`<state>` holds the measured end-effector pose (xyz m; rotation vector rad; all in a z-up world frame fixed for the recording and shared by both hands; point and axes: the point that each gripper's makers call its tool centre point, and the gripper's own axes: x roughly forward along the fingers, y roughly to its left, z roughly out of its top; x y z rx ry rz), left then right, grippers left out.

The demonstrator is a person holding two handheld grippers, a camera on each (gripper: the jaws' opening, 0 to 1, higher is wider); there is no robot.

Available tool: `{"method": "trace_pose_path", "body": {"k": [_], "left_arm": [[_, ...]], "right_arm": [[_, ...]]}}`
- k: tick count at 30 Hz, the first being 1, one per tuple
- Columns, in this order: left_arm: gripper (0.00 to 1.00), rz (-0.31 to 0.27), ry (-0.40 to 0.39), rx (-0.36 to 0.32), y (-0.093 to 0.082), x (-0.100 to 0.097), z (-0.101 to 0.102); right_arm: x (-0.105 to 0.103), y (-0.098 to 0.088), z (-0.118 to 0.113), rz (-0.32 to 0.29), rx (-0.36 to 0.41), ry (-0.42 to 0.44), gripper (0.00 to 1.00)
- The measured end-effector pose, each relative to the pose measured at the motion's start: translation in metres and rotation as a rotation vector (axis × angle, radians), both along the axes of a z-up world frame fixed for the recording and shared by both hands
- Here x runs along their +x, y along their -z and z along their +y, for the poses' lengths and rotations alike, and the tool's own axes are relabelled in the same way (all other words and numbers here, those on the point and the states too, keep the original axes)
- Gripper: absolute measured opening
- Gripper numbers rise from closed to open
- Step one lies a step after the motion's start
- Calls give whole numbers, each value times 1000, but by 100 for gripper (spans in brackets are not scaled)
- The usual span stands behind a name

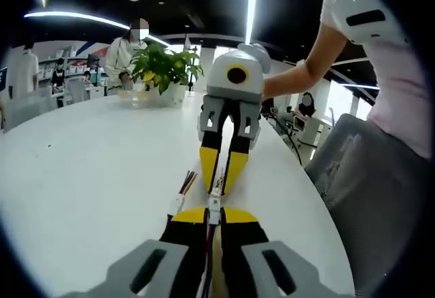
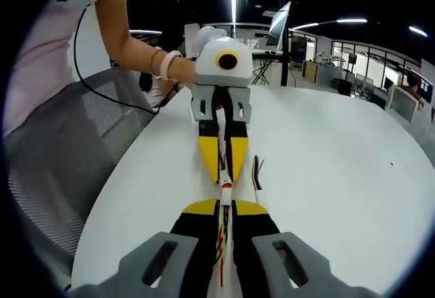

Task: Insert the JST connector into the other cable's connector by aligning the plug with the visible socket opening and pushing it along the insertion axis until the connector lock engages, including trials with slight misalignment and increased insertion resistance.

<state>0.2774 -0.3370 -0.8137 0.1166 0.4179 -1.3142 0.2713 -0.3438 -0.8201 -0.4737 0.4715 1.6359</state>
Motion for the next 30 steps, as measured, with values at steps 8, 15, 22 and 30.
{"method": "trace_pose_path", "body": {"k": [8,15,22,30], "left_arm": [[0,-6,-4,3,0,3,0],[0,-3,1,10,2,4,-1],[0,-3,10,24,3,5,-2],[0,-8,30,44,4,4,-3]], "right_arm": [[3,1,-1,-4,-12,-6,4],[5,1,-1,-3,-11,-3,4],[4,3,-1,-6,-18,-16,4],[4,6,-1,-8,-37,-30,4]]}}
